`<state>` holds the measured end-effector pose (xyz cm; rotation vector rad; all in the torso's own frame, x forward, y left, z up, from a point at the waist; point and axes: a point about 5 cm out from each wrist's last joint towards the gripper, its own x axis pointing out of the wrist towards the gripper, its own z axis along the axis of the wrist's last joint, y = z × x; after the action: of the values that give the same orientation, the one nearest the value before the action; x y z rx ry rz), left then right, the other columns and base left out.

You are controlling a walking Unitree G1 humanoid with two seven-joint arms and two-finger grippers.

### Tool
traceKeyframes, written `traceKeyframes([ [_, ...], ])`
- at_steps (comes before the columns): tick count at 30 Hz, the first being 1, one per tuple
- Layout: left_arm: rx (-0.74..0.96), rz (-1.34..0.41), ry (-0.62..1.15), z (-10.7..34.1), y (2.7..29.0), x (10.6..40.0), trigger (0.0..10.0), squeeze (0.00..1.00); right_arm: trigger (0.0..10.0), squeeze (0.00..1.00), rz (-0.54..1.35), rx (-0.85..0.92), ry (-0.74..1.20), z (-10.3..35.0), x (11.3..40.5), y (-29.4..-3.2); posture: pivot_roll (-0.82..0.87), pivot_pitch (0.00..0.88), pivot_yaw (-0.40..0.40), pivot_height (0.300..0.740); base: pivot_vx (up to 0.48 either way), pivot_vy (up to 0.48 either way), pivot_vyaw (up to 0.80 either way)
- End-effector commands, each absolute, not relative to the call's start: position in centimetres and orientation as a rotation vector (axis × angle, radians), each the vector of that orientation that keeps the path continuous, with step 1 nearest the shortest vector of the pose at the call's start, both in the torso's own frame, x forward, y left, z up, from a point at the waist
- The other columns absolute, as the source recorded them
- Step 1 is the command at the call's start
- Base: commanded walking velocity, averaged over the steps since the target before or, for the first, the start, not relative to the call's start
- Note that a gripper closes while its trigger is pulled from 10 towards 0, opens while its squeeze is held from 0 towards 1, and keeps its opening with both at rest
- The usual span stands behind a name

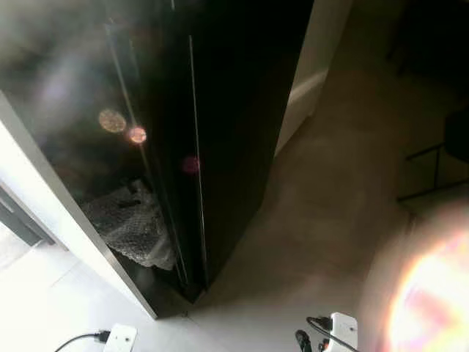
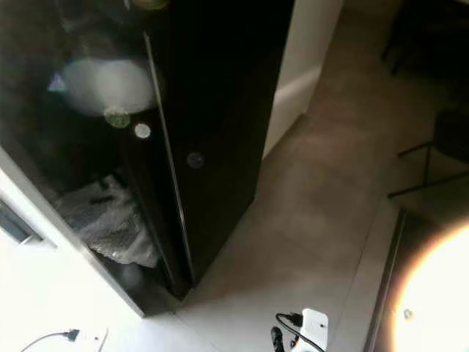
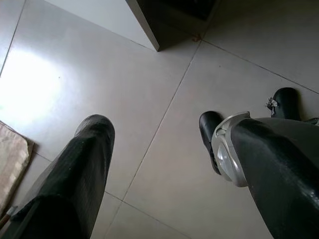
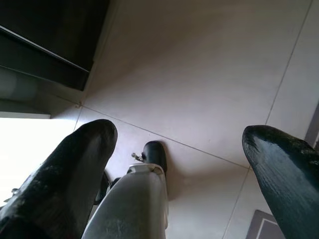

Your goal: Restocking fridge

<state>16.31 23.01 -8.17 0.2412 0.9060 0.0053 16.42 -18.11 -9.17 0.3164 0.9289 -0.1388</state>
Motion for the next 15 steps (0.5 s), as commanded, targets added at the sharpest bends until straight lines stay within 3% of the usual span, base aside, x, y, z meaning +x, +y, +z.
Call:
traceKeyframes([
  [1,0.231,-0.009,0.928,-8.51,22.42,15.94,10.0,0.00,10.0,0.00,-0.172,0.321,0.954,-9.48,15.53,-18.86,0.03,0.115,-0.032,0.740,0.000,-0.341,-0.73],
  [15,0.197,-0.003,0.904,-8.33,22.02,16.48,10.0,0.00,10.0,0.00,-0.195,0.317,0.980,-9.73,14.90,-19.20,0.03,0.135,-0.033,0.740,0.000,-0.024,-0.73],
])
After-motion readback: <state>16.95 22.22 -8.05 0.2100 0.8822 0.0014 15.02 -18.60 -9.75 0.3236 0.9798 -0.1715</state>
